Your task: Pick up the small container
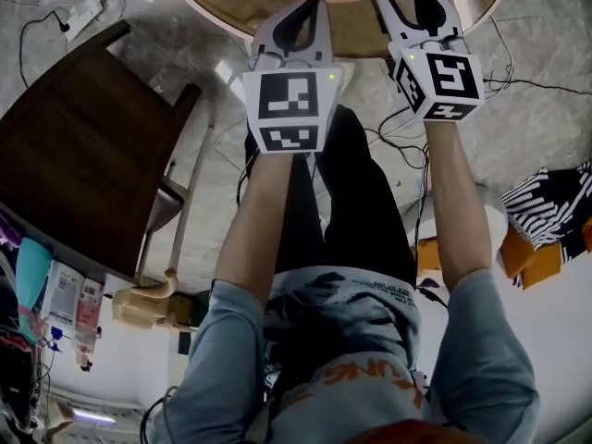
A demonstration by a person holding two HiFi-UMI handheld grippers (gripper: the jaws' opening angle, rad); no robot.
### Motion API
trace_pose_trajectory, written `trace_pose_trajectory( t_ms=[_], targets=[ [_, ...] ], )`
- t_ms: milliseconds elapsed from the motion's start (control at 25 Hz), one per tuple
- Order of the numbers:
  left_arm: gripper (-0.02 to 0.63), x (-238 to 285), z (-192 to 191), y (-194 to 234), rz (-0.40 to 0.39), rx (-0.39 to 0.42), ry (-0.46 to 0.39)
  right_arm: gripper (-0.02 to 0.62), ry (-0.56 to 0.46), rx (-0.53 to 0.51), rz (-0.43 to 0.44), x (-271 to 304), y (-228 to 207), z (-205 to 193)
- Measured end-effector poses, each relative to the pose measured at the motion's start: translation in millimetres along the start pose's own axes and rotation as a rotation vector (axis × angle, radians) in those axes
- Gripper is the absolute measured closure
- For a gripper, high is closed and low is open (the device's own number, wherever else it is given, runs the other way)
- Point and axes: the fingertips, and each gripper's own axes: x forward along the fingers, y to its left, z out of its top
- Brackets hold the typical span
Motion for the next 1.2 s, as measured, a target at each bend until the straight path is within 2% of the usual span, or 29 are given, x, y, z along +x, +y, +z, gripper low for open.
trace_pose_trajectory(
  t_ms=[200,320,360,640,920,1200],
  targets=[
    [0.583,6.6,-5.9,1.4,-0.026,0.010,0.032,0.376,-0.036,-0.029,-0.024,25.1,-14.6,9.5],
    [0.583,12.3,-7.0,8.2,-0.026,0.013,0.047,0.450,-0.098,-0.079,-0.050,33.0,-15.4,27.5],
    [0.583,14.5,-7.5,11.0,-0.022,0.010,0.053,0.449,-0.109,-0.086,-0.054,35.9,-15.8,30.9],
    [0.583,26.9,-1.7,28.8,-0.002,0.001,0.072,0.440,-0.143,-0.050,-0.103,56.0,-31.9,43.9],
    [0.583,33.9,-0.8,34.8,-0.011,-0.005,0.088,0.453,-0.166,-0.110,-0.096,67.0,-28.2,58.1],
    [0.583,40.4,3.4,42.1,-0.028,-0.002,0.101,0.463,-0.156,-0.064,-0.099,73.1,-29.2,59.6]
  ],
)
